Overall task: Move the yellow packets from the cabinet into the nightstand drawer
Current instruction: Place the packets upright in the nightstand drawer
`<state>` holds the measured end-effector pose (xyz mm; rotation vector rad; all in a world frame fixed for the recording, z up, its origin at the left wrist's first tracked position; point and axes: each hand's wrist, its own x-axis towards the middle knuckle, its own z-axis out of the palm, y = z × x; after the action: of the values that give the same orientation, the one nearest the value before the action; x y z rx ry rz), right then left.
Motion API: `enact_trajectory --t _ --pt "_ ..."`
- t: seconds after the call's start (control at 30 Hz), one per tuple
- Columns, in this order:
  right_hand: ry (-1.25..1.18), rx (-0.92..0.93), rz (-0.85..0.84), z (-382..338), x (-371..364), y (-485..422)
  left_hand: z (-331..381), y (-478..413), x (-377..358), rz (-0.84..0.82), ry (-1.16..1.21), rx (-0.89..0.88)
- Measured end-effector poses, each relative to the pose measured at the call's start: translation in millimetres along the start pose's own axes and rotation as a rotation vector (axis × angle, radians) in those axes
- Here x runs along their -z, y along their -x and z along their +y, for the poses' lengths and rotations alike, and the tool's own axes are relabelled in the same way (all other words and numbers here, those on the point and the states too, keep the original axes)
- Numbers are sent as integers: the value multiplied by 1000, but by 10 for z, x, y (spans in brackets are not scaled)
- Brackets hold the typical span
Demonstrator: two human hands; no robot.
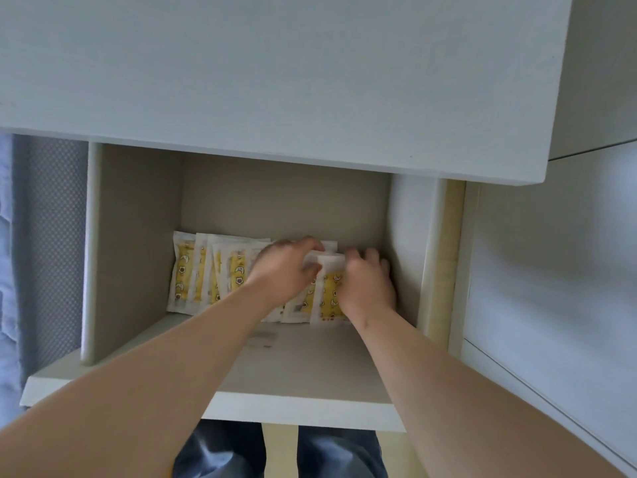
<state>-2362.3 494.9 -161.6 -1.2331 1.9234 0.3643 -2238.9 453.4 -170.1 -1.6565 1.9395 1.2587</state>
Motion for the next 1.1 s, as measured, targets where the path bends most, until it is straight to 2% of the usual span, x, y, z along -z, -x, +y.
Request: enact_trajectory --t 0.1,0.2,0.33,0.57,0.73,0.93,1.1 --pt "76 31 -16 -17 -16 16 -158 29 14 36 -254 -121" --pt "147 121 -88 -9 -50 -14 -290 55 47 35 -388 -105" --pt "193 129 -100 13 -78 -72 -331 22 23 -58 -386 -56" --pt "170 81 -85 -21 -18 -99 -254 -75 3 -70 -374 -86" --pt "56 29 -141 -39 -63 -107 -339 -42 57 -76 -408 -110" --pt "-37 86 -173 -170 -177 -115 -522 -46 225 -143 -427 -121" --pt "150 196 -61 -141 -120 -124 -479 -10 173 -176 -435 -132"
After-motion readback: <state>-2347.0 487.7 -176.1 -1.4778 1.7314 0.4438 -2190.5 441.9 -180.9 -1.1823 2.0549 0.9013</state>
